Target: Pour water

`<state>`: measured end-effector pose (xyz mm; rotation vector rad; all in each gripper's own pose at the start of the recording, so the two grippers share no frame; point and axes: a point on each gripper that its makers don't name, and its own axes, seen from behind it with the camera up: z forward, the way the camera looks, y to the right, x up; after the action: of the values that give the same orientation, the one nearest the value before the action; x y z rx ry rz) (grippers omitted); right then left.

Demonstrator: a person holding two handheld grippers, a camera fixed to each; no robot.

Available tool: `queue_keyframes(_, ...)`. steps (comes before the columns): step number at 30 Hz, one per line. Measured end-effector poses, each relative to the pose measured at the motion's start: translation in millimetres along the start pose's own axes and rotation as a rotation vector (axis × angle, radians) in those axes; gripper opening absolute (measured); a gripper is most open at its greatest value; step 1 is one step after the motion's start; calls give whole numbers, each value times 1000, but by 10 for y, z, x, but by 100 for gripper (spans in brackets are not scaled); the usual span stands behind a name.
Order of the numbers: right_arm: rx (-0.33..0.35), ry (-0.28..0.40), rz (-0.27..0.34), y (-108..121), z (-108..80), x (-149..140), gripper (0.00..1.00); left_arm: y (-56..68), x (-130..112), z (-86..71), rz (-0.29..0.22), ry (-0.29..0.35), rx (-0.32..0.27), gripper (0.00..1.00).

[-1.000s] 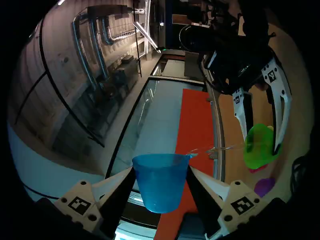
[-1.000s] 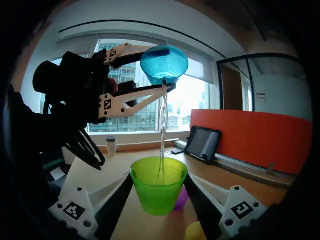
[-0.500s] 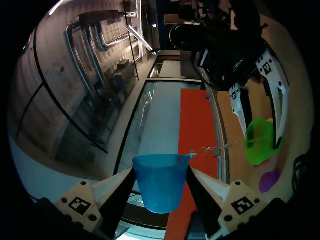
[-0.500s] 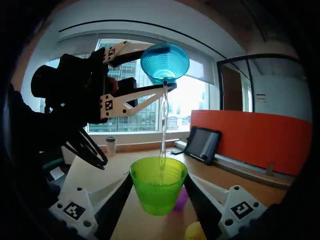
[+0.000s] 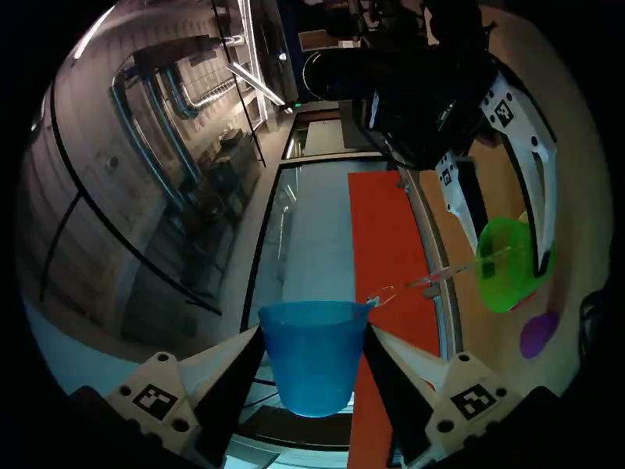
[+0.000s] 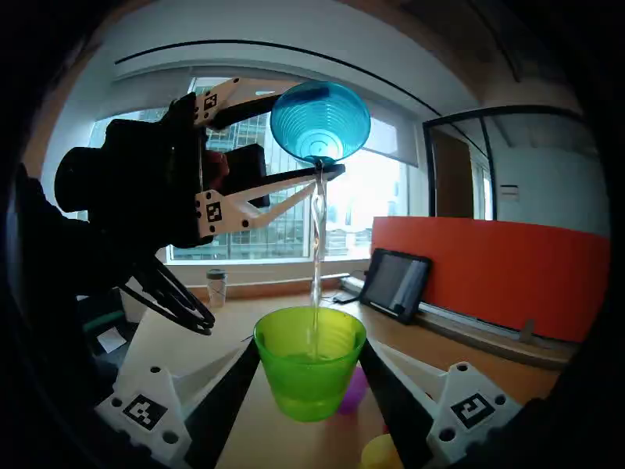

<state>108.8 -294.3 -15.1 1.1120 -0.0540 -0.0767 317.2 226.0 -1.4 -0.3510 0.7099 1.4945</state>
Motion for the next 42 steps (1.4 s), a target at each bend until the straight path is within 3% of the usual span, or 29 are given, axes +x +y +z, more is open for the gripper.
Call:
queue_keyframes(16, -8, 12, 2, 38, -2, 11, 90, 64, 39, 12, 138, 9, 2, 85)
queue_keyframes(20, -10, 13, 4, 44, -2, 5, 91, 83, 33, 16, 143, 10, -2, 85)
queue_keyframes(32, -18, 14, 7, 72, -12, -11, 90, 74, 24, 25, 84, 11, -8, 85)
queue_keyframes(38, -24, 16, 4, 81, -21, 0, 90, 121, -39, 31, -12, 1, -21, 85)
queue_keyframes(42, -30, 18, 4, 98, -39, 6, 90, 119, -115, 54, -104, -12, -20, 85)
